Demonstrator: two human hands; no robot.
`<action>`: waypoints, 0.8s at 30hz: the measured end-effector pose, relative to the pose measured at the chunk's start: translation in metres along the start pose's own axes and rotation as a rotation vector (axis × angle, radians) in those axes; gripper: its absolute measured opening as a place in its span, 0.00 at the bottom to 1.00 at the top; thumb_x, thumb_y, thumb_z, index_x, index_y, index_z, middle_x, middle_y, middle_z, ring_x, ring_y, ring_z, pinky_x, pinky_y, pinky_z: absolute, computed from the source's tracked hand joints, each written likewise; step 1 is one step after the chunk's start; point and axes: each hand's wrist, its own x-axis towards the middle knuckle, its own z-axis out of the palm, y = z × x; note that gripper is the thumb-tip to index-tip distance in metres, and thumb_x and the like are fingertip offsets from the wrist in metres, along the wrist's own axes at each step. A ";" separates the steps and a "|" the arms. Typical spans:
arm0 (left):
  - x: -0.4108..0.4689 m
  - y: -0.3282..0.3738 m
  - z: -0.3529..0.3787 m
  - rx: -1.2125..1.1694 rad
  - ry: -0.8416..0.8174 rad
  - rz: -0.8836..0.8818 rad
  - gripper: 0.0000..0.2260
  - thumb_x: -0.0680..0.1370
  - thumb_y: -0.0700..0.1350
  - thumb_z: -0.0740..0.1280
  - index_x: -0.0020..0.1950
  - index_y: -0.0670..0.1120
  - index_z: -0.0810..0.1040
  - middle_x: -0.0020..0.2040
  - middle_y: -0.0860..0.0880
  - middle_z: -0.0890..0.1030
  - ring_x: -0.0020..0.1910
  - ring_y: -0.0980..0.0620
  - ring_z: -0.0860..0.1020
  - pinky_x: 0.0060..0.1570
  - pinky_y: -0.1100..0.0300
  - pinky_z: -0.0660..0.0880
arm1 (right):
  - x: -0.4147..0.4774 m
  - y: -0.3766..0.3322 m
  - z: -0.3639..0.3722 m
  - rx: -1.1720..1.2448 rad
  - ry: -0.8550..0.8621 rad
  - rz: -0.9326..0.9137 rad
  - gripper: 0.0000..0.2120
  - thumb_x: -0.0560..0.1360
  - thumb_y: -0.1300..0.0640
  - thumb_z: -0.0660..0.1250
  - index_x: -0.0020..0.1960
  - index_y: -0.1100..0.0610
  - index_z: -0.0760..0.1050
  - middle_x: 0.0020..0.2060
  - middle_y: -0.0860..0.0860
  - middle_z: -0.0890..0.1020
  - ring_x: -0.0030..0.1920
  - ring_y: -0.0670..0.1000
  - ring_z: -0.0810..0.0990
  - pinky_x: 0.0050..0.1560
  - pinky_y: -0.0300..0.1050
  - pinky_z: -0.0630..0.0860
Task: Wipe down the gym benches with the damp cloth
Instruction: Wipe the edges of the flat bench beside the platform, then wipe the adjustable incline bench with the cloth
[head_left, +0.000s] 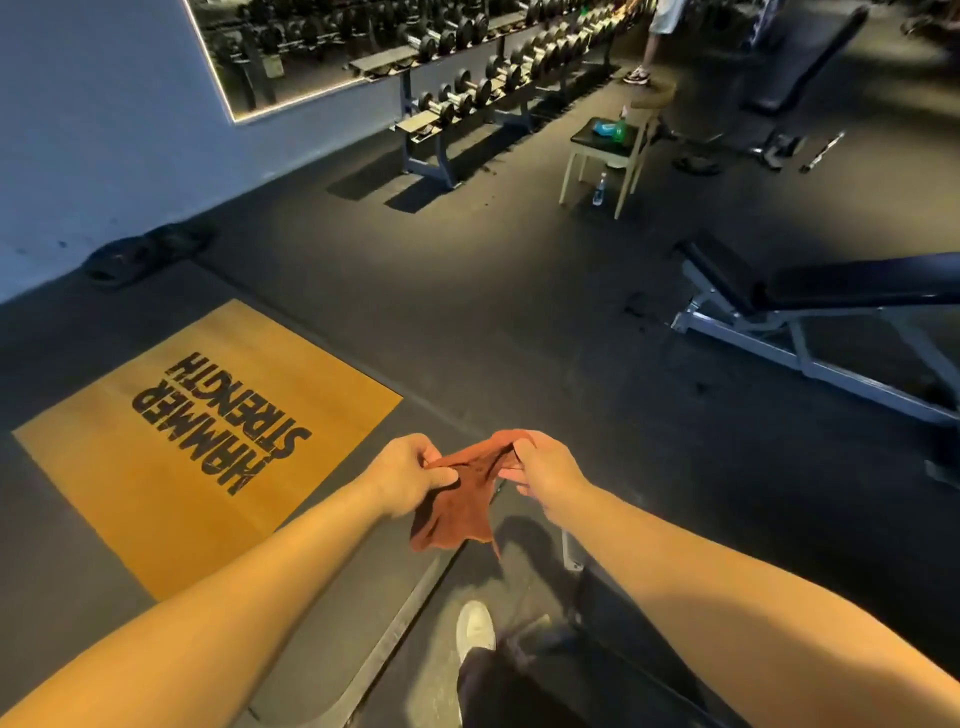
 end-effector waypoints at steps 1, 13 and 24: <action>0.019 0.006 -0.005 -0.028 -0.010 -0.001 0.12 0.75 0.45 0.77 0.41 0.46 0.74 0.37 0.48 0.77 0.35 0.51 0.73 0.35 0.58 0.68 | 0.018 -0.007 0.001 0.093 -0.005 0.040 0.15 0.85 0.55 0.55 0.60 0.50 0.80 0.55 0.54 0.85 0.53 0.53 0.85 0.54 0.46 0.77; 0.319 0.148 -0.046 -0.267 -0.085 -0.018 0.15 0.66 0.38 0.82 0.47 0.42 0.79 0.42 0.46 0.80 0.44 0.46 0.79 0.47 0.56 0.78 | 0.278 -0.136 -0.083 0.444 0.083 0.108 0.04 0.84 0.54 0.64 0.57 0.51 0.76 0.60 0.57 0.81 0.58 0.59 0.81 0.58 0.62 0.81; 0.549 0.308 -0.006 0.021 -0.111 0.274 0.08 0.75 0.33 0.73 0.47 0.46 0.82 0.45 0.49 0.84 0.44 0.52 0.80 0.51 0.61 0.74 | 0.425 -0.227 -0.233 0.681 0.282 0.194 0.40 0.77 0.69 0.72 0.82 0.51 0.58 0.66 0.58 0.78 0.55 0.58 0.84 0.56 0.58 0.83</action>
